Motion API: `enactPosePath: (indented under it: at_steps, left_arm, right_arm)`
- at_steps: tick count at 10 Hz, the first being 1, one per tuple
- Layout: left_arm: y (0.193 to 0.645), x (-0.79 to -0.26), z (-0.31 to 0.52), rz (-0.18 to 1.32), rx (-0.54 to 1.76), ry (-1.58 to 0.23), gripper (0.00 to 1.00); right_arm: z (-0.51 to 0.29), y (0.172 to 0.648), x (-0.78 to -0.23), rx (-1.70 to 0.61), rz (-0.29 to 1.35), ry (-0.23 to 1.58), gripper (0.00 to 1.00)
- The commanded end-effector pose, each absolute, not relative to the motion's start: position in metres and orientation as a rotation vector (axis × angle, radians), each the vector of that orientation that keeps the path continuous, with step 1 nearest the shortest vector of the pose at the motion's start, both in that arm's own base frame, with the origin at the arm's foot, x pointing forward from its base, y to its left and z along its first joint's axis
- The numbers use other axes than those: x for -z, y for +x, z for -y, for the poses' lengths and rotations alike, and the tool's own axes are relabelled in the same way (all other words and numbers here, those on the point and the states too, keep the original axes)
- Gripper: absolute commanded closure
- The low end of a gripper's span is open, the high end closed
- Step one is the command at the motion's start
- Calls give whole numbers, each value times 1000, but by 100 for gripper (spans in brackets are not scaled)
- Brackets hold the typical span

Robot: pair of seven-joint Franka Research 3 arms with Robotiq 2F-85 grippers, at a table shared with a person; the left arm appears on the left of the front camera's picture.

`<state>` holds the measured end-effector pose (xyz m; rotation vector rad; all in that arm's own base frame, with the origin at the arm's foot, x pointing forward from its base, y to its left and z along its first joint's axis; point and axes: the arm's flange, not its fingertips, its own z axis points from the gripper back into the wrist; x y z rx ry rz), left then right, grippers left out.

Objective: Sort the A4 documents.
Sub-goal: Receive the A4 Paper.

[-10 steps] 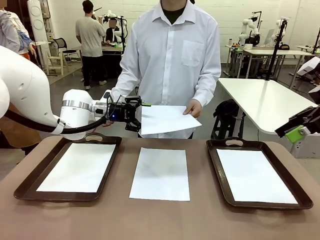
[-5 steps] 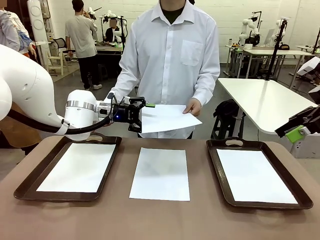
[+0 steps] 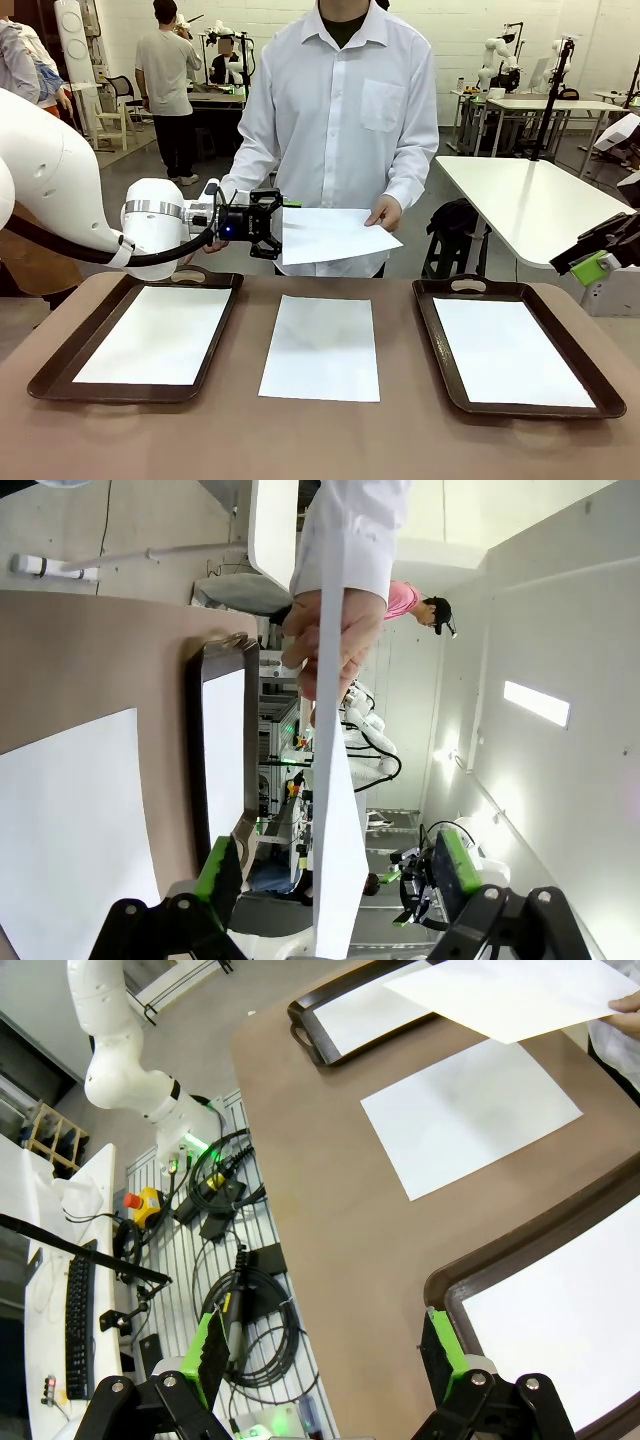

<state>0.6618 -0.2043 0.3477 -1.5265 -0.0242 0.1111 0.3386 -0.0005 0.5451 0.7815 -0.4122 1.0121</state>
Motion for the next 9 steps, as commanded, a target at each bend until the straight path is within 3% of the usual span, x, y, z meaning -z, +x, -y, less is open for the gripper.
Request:
enactPosePath:
  at_steps: [1,4,9]
  left_arm:
    - [652,-349,210,18,-122,-1565,0]
    - [648,-348,216,9,-100,-1562,0]
    - [646,-350,209,44,-88,-1532,41]
  right_arm:
    - [0,339,-545,-1016,417,789,0]
    - [0,339,-545,-1016,417,789,0]
    - [0,339,-545,-1016,417,789,0]
